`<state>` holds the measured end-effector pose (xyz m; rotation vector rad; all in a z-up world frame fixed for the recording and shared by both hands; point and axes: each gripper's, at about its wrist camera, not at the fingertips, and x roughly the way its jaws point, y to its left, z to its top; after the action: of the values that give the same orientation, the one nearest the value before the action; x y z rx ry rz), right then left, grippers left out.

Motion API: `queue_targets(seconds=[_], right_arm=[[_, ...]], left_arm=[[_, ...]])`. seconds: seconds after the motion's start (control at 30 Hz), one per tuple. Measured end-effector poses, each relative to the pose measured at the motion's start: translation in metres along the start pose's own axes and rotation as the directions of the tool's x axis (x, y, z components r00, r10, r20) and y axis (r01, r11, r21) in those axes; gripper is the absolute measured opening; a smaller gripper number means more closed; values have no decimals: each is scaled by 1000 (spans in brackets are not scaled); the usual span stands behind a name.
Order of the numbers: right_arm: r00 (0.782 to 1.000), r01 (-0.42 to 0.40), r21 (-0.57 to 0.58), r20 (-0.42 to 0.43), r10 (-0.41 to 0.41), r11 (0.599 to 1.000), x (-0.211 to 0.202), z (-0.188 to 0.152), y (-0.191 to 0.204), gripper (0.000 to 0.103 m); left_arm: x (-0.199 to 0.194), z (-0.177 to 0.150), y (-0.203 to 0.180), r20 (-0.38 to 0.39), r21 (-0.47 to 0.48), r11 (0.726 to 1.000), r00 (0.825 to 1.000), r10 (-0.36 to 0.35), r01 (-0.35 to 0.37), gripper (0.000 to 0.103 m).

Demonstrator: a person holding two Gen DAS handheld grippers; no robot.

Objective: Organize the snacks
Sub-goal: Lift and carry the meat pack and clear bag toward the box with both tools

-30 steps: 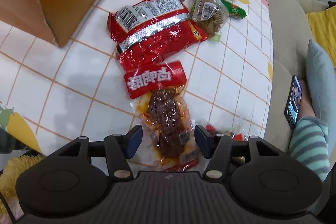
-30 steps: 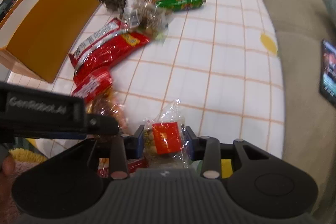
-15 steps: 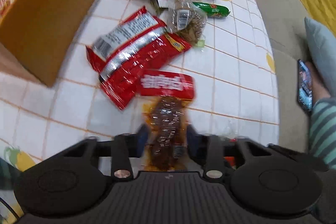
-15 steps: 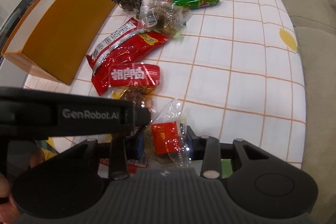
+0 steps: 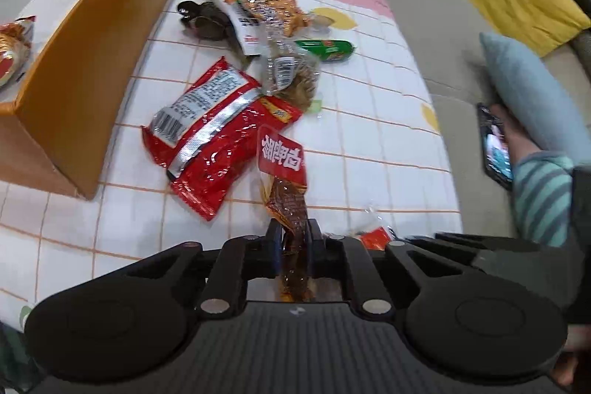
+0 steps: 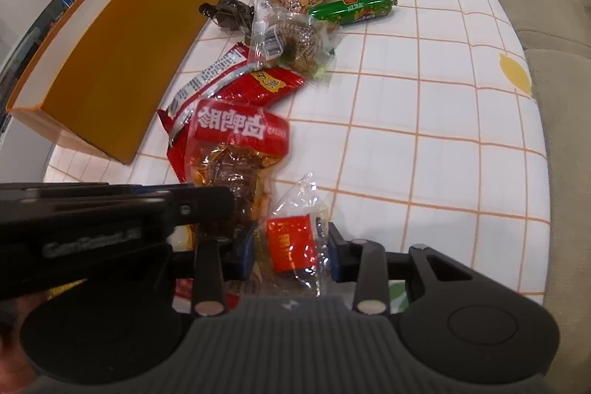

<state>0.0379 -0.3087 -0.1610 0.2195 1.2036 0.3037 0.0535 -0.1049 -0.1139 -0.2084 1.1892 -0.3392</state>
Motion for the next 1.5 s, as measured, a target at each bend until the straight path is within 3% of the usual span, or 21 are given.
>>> queue_targets(seconds=[0.3, 0.53, 0.67, 0.87, 1.03, 1.27, 1.5], right_arm=[[1000, -25, 8, 13, 25, 1000, 2, 2, -3, 33], [1000, -20, -22, 11, 20, 1000, 2, 1, 0, 33], [1000, -23, -20, 10, 23, 1000, 2, 1, 1, 32], [998, -6, -76, 54, 10, 997, -8, 4, 13, 32], [993, 26, -91, 113, -15, 996, -20, 11, 18, 32], [977, 8, -111, 211, 16, 994, -44, 30, 40, 32], [951, -56, -184, 288, 108, 981, -68, 61, 79, 32]], left_arm=[[24, 4, 26, -57, -154, 983, 992, -108, 98, 17], [33, 5, 28, -64, -169, 983, 994, -88, 76, 19], [24, 1, 23, -46, -122, 992, 998, -45, 39, 19], [0, 9, 25, 7, -106, 994, 1000, -13, 14, 18], [-35, 21, 27, 82, -86, 996, 996, -27, 35, 18], [-80, 40, 38, 143, -76, 997, 990, -10, 21, 18], [-122, 63, 59, 213, -63, 998, 976, 38, -25, 18]])
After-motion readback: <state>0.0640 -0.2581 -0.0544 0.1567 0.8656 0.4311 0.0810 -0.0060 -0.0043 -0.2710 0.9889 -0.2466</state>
